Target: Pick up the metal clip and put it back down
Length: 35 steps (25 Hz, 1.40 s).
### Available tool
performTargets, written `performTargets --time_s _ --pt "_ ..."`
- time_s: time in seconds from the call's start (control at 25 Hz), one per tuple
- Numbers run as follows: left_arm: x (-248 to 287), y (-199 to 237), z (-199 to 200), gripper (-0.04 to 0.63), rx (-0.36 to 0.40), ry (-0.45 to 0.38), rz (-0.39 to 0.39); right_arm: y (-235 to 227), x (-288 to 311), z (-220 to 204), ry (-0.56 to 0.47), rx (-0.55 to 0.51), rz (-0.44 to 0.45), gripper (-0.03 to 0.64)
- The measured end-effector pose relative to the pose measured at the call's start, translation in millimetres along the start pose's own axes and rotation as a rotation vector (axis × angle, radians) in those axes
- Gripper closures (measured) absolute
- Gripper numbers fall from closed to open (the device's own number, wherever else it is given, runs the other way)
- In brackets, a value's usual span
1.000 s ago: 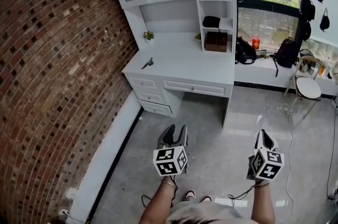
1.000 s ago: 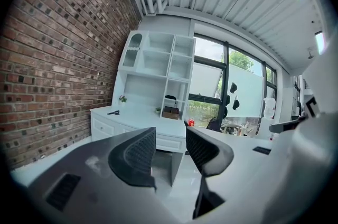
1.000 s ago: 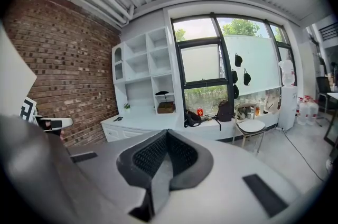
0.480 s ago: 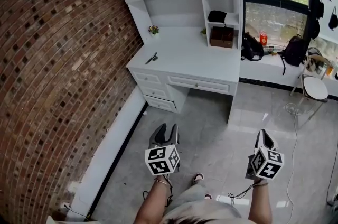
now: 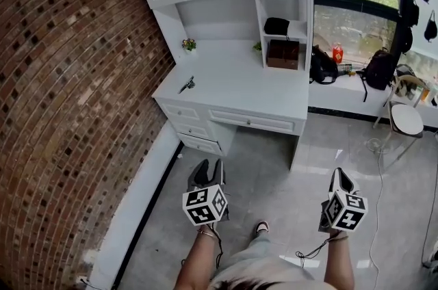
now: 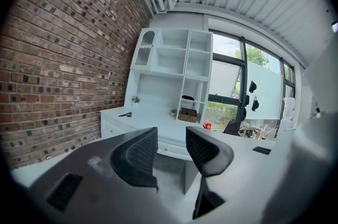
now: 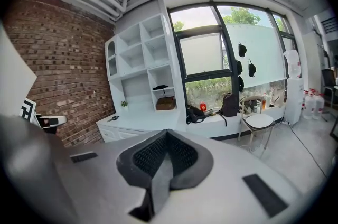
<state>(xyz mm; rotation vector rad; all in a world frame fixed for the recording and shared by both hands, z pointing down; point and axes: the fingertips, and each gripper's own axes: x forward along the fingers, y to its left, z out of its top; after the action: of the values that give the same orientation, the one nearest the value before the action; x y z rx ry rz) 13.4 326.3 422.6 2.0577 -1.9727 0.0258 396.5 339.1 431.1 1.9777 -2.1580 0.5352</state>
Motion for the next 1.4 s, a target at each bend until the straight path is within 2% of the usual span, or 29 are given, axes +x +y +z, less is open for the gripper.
performTargets --time_s 0.2,0.4,0.56,0.72,1.08,1.4 --pt "56.3 11.6 12.6 0.433 -0.025 -0.001 -0.007 -4.7 44.7 28.3 0.003 -0.023 -0.036 0.615" --pt "109.4 30.0 28.2 0.433 -0.072 -0.012 -0.006 11.1 93.3 61.1 -0.005 -0.054 -0.036 0.615" --pt "144.5 52.9 34.6 0.433 -0.102 -0.030 0.027 30.4 128.3 76.1 0.003 -0.128 -0.024 0.615" --pt "172.0 75.5 32.0 0.433 -0.129 -0.019 0.059 41.1 152.8 81.4 0.025 -0.145 -0.019 0.615" --pt "206.1 91.7 34.0 0.433 -0.121 0.007 0.081 47.0 210.0 78.0 0.077 -0.130 0.005 0.615" --pt "252.1 107.3 40.6 0.433 -0.094 0.029 0.104 70.1 281.1 84.0 0.103 -0.139 0.079 0.615"
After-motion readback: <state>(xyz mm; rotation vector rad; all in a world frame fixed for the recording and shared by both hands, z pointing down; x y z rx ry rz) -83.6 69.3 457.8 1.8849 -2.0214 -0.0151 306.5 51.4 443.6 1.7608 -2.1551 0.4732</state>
